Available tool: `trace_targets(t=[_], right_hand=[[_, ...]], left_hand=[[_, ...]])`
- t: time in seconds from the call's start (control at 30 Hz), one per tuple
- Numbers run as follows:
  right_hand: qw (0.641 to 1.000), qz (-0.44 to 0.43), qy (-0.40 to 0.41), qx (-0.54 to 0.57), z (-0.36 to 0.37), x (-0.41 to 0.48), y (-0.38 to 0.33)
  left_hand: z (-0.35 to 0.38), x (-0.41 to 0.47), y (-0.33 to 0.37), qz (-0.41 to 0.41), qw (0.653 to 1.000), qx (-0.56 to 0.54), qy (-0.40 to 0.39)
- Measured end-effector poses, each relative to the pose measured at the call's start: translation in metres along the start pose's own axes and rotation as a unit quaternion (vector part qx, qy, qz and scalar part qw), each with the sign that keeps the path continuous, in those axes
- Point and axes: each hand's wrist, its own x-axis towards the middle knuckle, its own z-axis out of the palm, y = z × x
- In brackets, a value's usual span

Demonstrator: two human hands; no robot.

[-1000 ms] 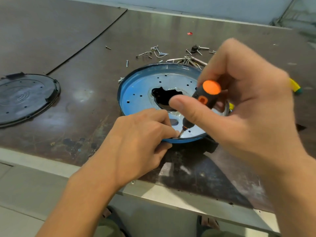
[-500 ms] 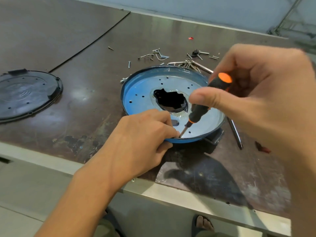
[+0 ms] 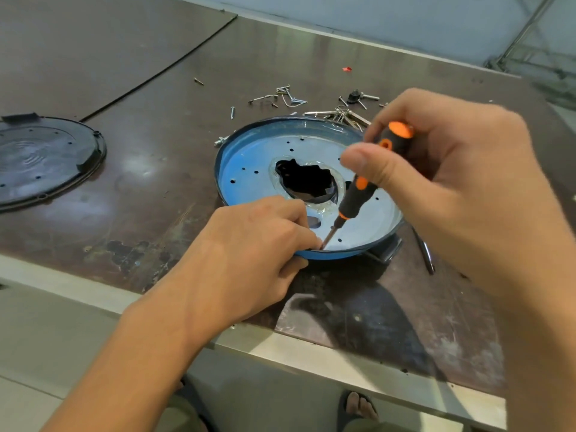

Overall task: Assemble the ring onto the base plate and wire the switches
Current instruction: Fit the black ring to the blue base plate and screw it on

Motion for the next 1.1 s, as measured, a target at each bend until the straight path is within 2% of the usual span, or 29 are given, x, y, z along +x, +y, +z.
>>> trace_targets(t=[0.07,0.13,0.23,0.37,0.43,0.5,0.6,0.7,0.8,0.93,1.1], right_hand=[[0.997,0.059,0.045,0.003,0.002,0.001,-0.001],[0.996,0.075,0.048,0.001,0.004,0.0,0.003],[0.999,0.022,0.006,-0.025,0.005,-0.002,0.004],[0.994,-0.015,-0.091,0.064,0.012,-0.002,0.003],[0.988,-0.019,-0.113,0.107,0.013,-0.001,0.001],[0.988,-0.029,-0.099,0.115,0.008,0.0,0.0],[0.997,-0.014,-0.029,0.068,-0.002,0.0,-0.005],[0.999,0.016,0.017,0.038,0.001,0.0,-0.009],[0.999,0.016,0.02,0.023,0.004,0.0,-0.01],[1.0,0.007,-0.019,0.001,-0.001,-0.001,-0.006],[0.991,-0.043,-0.064,0.106,-0.01,-0.004,0.008]], left_hand=[[0.0,0.0,0.0,0.0,1.0,-0.001,0.002],[-0.001,0.0,0.0,-0.002,1.0,-0.002,0.002],[-0.003,0.002,-0.001,-0.014,1.0,-0.007,-0.008],[-0.006,0.004,0.001,-0.022,0.999,-0.02,-0.012],[-0.007,0.003,0.001,-0.029,0.999,-0.029,-0.01],[-0.007,0.002,0.001,-0.033,0.998,-0.046,-0.005],[-0.009,0.002,0.001,-0.037,0.996,-0.082,-0.012],[-0.007,0.002,0.005,-0.041,0.992,-0.116,0.022],[-0.002,0.006,0.013,-0.045,0.976,-0.191,0.091],[0.002,0.012,0.021,-0.088,0.93,-0.313,0.172],[-0.005,0.014,0.014,-0.098,0.925,-0.346,0.124]])
